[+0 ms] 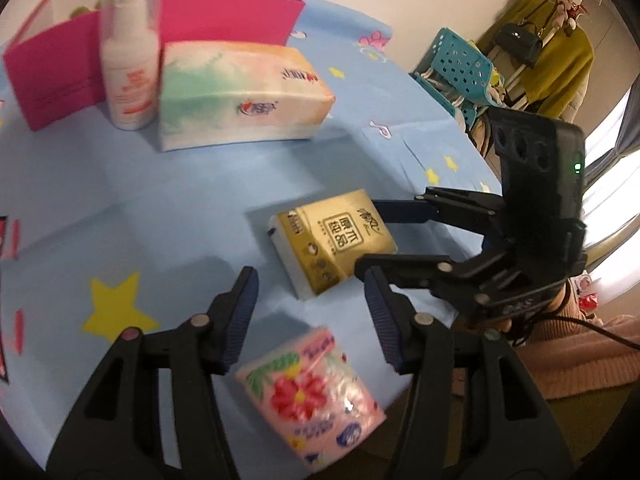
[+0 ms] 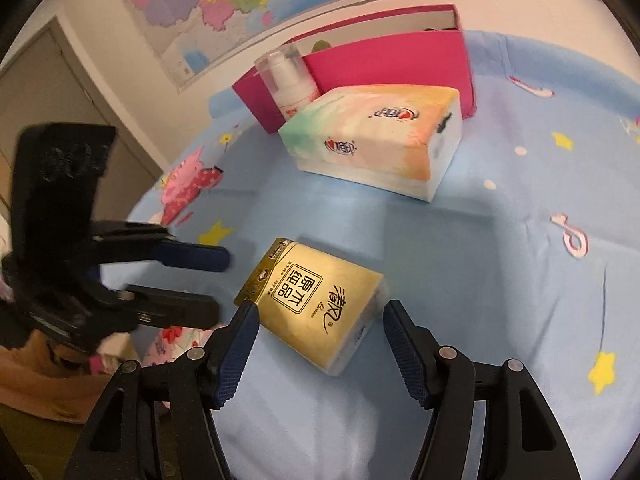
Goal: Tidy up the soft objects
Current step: 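Move the right gripper to the gold tissue pack, then grasp the gold tissue pack with the right gripper and lift it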
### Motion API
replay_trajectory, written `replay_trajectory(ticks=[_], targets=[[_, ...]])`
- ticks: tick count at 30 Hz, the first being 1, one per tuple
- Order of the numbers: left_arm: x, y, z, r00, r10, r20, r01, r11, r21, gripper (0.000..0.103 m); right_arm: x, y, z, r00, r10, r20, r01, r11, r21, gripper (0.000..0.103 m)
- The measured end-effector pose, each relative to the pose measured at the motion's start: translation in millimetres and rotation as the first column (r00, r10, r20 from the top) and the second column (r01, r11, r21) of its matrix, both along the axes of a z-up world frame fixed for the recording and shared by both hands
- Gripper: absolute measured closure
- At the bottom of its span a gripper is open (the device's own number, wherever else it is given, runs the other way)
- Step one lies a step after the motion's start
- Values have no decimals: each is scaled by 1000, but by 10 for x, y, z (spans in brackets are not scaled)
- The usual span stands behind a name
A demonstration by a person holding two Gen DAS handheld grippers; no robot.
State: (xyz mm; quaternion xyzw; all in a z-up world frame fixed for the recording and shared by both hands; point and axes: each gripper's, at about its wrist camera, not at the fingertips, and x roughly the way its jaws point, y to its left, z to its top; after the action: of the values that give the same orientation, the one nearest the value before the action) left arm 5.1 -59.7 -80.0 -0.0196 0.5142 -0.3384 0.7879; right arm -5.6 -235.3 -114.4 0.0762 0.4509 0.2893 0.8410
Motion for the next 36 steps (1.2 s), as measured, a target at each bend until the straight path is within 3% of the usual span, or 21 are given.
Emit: replay_trajectory(ticks=[5, 6, 13, 19, 26, 36], targets=[[92, -82, -74, 999, -16, -42, 16, 1000, -12, 64, 50, -91, -25, 1000, -19, -22, 20, 999, 43, 50], [98, -85, -75, 999, -19, -47, 18, 1000, -17, 65, 68, -85, -35, 1000, -17, -27, 18, 999, 44, 58], [152, -76, -31, 999, -13, -44, 12, 999, -32, 69, 92, -104, 55, 999, -39, -1, 39, 999, 35, 71], [171, -39, 117, 1000, -13, -2, 13, 999, -43, 69, 136, -114, 208, 998, -49, 26, 48, 998, 33, 72], [237, 41, 489, 996, -1, 84, 7, 998, -66, 69, 224, -100, 478, 996, -40, 80, 36, 998, 50, 72], [637, 51, 948, 980, 43, 194, -33, 998, -52, 69, 641, -17, 961, 976, -43, 212, 37, 999, 33, 72]])
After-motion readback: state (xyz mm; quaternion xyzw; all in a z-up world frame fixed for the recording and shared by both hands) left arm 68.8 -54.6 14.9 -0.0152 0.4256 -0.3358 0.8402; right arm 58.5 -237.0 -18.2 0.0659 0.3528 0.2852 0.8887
